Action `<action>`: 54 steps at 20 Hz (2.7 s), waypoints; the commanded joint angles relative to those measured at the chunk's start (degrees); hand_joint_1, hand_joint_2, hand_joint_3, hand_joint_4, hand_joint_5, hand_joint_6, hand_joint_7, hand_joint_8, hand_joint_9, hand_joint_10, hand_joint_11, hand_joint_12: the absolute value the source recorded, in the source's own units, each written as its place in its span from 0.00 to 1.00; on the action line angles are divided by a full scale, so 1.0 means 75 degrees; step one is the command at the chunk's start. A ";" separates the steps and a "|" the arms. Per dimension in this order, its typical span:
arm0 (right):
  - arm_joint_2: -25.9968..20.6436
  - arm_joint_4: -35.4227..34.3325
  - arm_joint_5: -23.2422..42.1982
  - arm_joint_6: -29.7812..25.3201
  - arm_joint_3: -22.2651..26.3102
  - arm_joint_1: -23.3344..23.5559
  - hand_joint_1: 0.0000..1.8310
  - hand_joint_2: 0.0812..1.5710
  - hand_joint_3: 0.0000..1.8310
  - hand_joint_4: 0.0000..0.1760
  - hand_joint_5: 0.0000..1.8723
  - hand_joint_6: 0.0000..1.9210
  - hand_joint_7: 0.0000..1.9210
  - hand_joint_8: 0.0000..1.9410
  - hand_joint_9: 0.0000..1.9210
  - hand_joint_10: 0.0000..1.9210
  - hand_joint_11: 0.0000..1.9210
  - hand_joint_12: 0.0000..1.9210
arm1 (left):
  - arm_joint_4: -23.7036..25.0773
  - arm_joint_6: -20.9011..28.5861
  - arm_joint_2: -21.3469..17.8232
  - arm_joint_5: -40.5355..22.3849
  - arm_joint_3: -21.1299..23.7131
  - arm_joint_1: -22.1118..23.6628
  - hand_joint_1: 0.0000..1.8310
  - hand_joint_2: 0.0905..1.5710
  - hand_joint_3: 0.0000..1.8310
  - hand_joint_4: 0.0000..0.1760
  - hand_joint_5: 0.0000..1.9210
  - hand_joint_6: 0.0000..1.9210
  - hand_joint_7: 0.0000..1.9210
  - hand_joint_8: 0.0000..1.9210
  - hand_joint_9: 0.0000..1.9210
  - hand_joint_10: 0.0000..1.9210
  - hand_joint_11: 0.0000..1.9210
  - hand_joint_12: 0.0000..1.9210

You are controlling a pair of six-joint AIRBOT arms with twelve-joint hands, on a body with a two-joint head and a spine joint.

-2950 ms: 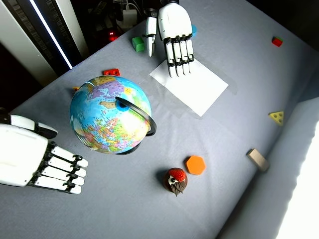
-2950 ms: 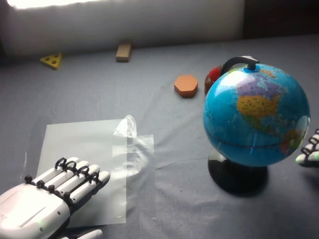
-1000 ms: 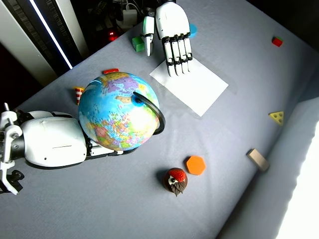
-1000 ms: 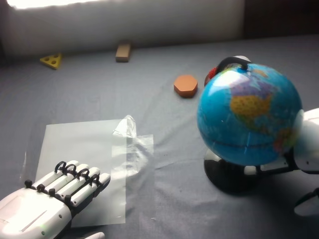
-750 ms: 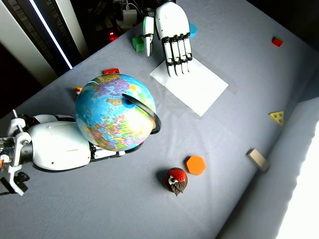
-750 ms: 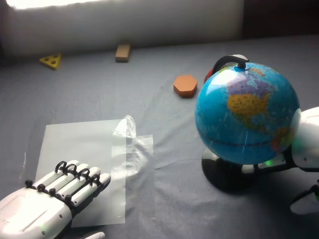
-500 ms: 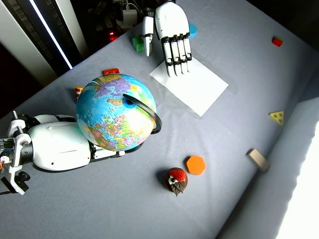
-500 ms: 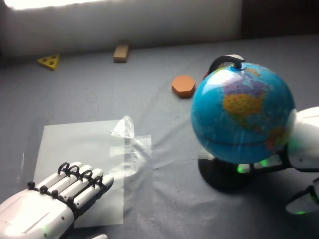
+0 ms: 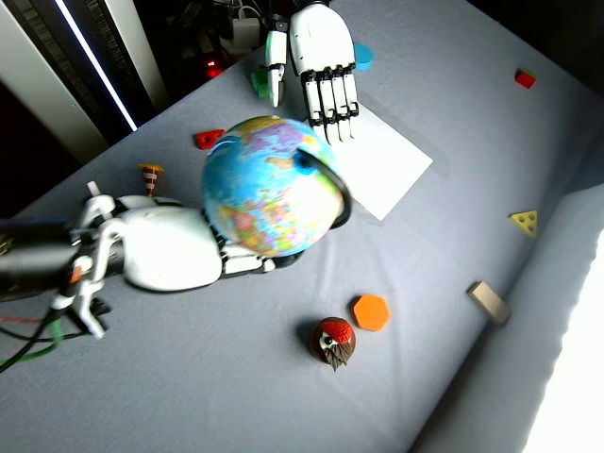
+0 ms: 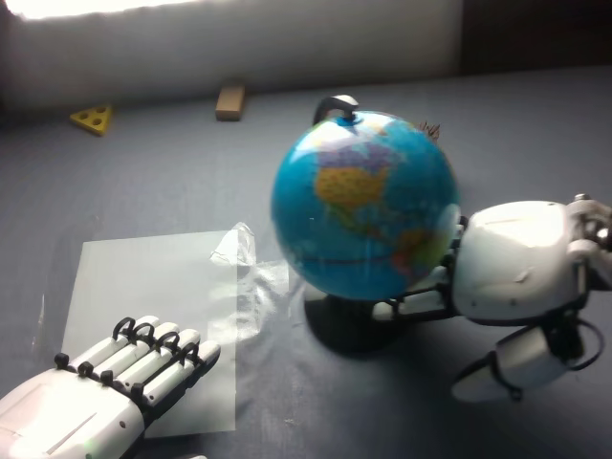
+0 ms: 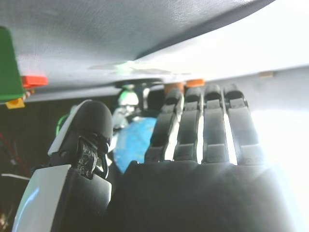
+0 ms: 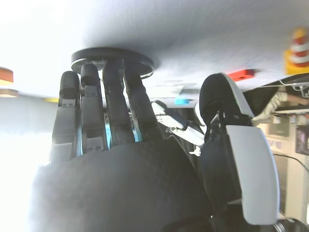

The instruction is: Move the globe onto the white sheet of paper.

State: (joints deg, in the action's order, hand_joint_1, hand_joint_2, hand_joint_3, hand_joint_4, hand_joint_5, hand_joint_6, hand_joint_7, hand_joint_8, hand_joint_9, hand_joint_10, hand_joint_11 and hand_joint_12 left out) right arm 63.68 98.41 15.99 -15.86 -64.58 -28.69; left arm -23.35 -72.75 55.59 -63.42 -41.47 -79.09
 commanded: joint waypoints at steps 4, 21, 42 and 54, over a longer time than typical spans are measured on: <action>0.0382 0.0353 -0.0485 -0.0149 0.0414 0.0211 0.02 0.78 0.00 0.00 0.12 0.00 0.12 0.00 0.10 0.00 0.00 0.20 | 0.0176 0.0020 -0.0008 -0.0760 0.0011 0.0014 0.00 0.87 0.00 0.00 0.00 0.00 0.00 0.00 0.00 0.00 0.00 0.00; 0.2349 0.0589 -0.1367 -0.0229 -0.0200 0.0532 0.02 0.78 0.00 0.00 0.12 0.00 0.13 0.00 0.10 0.00 0.00 0.19 | -0.0063 0.0082 -0.0072 -0.0806 0.0098 -0.0087 0.00 0.87 0.00 0.00 0.00 0.00 0.00 0.00 0.00 0.00 0.00 0.00; 0.2527 0.0592 -0.1074 -0.0555 -0.0497 0.1212 0.01 0.78 0.00 0.00 0.11 0.00 0.12 0.00 0.09 0.00 0.00 0.18 | -0.0972 0.0400 -0.0736 -0.1020 0.0460 -0.0680 0.00 0.87 0.00 0.00 0.00 0.00 0.00 0.00 0.00 0.00 0.00 0.00; 0.0549 0.0594 -0.1670 -0.1599 0.1132 0.1011 0.02 0.78 0.00 0.00 0.11 0.00 0.12 0.00 0.10 0.00 0.00 0.15 | -0.3628 -0.0959 -0.1491 0.1276 0.1875 0.0800 0.00 0.87 0.00 0.00 0.00 0.00 0.00 0.00 0.00 0.00 0.00 0.00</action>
State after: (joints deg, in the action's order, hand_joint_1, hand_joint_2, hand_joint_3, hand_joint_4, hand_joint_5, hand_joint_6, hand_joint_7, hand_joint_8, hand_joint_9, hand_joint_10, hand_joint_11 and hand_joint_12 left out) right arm 66.83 103.37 4.32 -27.70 -55.27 -21.91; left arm -53.95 -80.31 44.69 -49.91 -26.70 -72.77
